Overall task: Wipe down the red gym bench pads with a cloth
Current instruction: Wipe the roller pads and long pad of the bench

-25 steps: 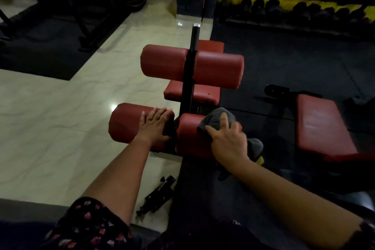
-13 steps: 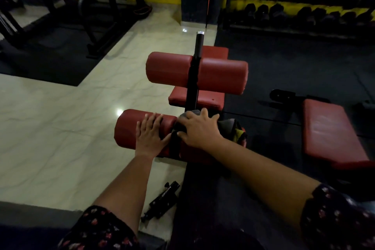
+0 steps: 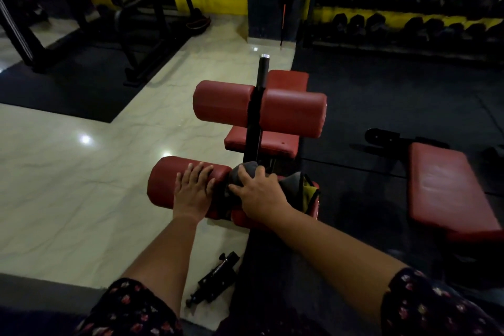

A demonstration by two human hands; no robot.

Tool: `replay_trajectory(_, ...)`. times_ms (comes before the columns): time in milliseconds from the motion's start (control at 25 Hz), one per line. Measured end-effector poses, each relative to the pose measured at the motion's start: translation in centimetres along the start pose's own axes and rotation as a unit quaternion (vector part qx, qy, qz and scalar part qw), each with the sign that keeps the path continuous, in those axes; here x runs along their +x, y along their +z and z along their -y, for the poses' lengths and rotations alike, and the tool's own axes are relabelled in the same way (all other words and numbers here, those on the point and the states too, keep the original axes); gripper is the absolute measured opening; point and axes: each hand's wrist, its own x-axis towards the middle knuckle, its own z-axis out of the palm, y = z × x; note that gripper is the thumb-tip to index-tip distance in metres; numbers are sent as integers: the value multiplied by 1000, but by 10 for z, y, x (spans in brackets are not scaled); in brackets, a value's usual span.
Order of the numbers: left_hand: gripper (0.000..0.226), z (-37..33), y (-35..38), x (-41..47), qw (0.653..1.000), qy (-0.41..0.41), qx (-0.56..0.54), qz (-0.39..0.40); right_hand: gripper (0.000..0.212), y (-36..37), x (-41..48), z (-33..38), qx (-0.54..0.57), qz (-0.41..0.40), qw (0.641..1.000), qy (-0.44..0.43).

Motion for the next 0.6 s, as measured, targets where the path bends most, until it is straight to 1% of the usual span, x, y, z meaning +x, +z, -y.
replay_trajectory(80, 50, -6, -5, 1, 998, 30, 48, 3, 50, -2, -11, -4, 13, -3, 1000, -5)
replay_trajectory(160, 49, -11, -8, 1, 991, 92, 94, 0, 50, 4, -23, -11, 20, -15, 1000, -8)
replay_trajectory(200, 49, -12, -10, 1, 988, 107, 108, 5, 51, 9, -30, -16, 21, -25, 999, -4)
replay_trajectory(280, 49, -12, -12, 1, 989, 97, 110, 12, 52, 19, -45, -26, 17, -43, 999, 16)
replay_trajectory(360, 49, -8, -11, 0, 990, 83, 113, 20, 56, 25, -62, -32, 10, -44, 998, 42)
replay_trajectory(400, 51, -7, -11, -2, 989, 86, 114, 37, 58, 29, -70, -35, 11, -45, 998, 53)
replay_trajectory(480, 55, -11, -13, -9, 987, 101, 116, 47, 61, 37, -83, -42, 24, -51, 995, 76)
replay_trajectory(600, 57, -19, -12, -19, 994, 93, 51, 37, 62, 42, -104, -48, 50, -52, 991, 116)
